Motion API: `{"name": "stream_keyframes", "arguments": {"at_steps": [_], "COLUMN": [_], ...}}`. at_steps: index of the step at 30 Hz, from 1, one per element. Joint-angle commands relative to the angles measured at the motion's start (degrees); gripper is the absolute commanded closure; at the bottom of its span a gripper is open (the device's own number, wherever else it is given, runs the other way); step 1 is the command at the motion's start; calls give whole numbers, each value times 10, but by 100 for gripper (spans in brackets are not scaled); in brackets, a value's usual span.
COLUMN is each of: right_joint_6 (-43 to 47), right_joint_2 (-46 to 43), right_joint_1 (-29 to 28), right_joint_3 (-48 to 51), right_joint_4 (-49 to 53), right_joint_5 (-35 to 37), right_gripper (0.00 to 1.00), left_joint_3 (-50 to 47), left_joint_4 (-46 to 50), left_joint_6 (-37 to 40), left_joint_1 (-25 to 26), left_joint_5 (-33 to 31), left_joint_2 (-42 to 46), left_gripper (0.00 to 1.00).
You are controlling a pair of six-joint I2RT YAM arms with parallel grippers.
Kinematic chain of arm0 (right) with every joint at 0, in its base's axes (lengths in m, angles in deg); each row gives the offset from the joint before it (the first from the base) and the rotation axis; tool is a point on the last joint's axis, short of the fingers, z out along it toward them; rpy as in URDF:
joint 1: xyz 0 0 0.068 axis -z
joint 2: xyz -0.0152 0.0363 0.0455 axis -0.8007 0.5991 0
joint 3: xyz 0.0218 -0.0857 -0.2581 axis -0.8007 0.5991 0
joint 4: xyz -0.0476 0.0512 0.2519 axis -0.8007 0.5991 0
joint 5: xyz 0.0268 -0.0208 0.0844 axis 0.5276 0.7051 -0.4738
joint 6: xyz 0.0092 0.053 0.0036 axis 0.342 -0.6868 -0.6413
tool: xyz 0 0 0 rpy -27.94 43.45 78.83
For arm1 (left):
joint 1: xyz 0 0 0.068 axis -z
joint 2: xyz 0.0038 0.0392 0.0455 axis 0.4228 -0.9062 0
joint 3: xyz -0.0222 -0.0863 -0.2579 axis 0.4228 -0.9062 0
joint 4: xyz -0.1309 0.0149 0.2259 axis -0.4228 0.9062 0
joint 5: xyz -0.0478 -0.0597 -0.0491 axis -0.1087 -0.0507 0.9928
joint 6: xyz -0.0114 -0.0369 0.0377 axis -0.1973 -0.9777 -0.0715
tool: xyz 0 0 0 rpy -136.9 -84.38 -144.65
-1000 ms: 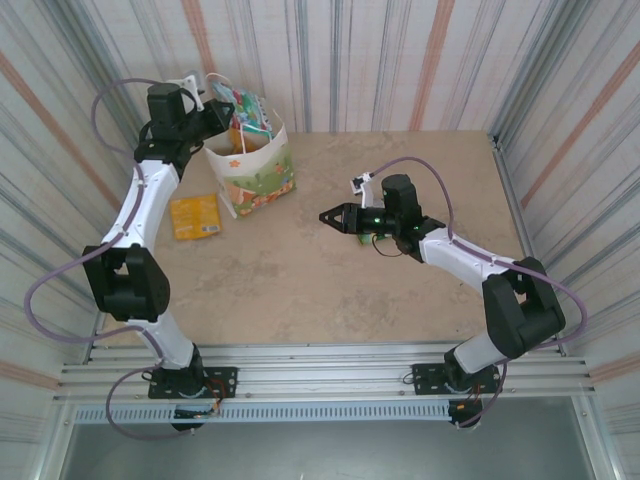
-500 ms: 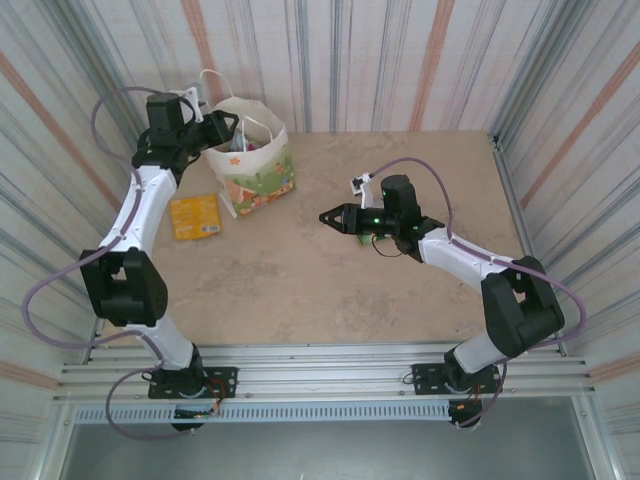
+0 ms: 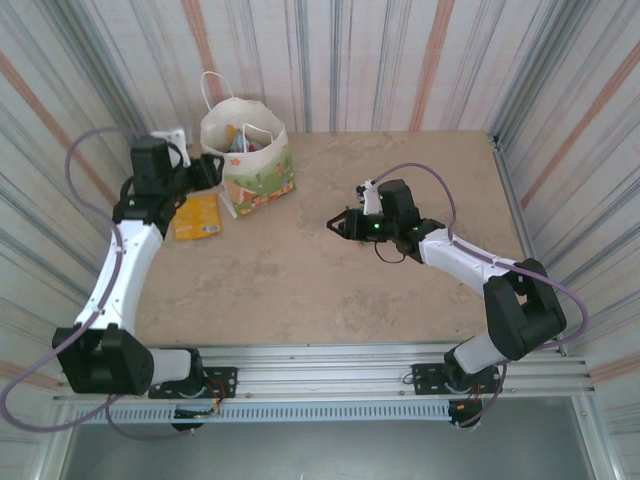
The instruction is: Place the snacks into the paper bag
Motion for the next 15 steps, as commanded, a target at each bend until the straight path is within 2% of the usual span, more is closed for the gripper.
{"name": "stream_keyframes", "arguments": {"at_steps": [1,4,8,15], "right_joint_6": [32,47,73,143], "right_joint_2": [-2,7,29,80], "right_joint_1": [-2,-1,33,127], "right_joint_3": [-26,-30,-52,-108], "right_joint_4": [88,129,207,319], "right_joint_5": [33,56,61,90], "right_gripper": [52,51,47,43], "left_joint_3": [-99,-187,-247,-311], "left_joint_4": [-13,-47,-53,-163], "left_joint_6": [-30,-61,-73,-126], "left_joint_1": [-4,7,51,196], "left_joint_5": [25,44,43,22], "left_joint_2": [37,64,72,40], "left_gripper": [32,33,33,34]}}
